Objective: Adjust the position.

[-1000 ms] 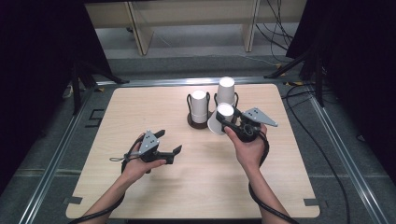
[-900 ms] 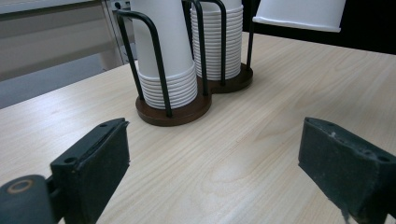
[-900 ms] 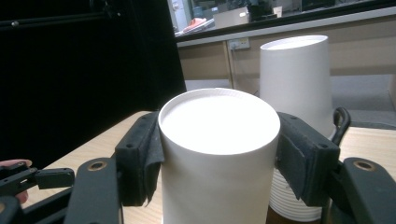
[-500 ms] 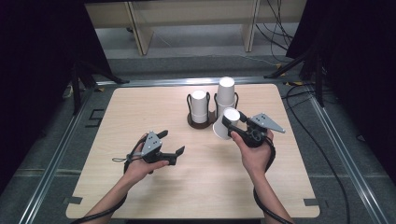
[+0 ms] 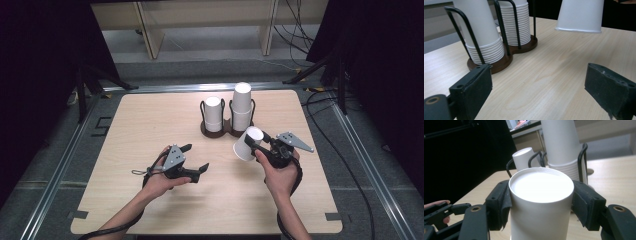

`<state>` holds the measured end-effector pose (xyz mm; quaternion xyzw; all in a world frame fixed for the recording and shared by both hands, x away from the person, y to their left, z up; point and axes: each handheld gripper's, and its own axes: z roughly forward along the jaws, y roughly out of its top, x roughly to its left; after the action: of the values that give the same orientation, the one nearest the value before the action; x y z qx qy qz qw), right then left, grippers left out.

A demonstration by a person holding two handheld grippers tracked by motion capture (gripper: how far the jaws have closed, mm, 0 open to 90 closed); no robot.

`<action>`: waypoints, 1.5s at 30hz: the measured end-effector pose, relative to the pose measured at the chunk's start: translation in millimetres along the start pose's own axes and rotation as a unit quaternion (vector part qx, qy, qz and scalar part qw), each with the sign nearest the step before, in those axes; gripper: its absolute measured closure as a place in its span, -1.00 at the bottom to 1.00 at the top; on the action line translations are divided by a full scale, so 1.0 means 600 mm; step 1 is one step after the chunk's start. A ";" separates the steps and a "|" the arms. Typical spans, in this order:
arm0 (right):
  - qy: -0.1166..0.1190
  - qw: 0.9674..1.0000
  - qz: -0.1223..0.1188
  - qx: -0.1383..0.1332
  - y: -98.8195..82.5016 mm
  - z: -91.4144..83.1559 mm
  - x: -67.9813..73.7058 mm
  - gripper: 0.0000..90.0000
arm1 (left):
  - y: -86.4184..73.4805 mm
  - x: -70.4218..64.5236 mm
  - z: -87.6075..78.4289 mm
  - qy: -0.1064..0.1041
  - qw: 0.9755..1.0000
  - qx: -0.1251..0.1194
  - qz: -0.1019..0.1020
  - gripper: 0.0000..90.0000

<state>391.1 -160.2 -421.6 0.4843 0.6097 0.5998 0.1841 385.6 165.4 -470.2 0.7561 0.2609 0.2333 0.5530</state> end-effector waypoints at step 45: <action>0.032 0.984 0.173 0.037 -0.012 0.011 -0.057 -0.21 | 0.015 -0.059 0.068 -0.055 0.998 -0.003 0.031 -0.93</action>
<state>409.6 -182.9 -442.1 0.5693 0.5444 0.6147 0.0400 386.0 110.9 -475.4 0.7739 0.2063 0.2093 0.5610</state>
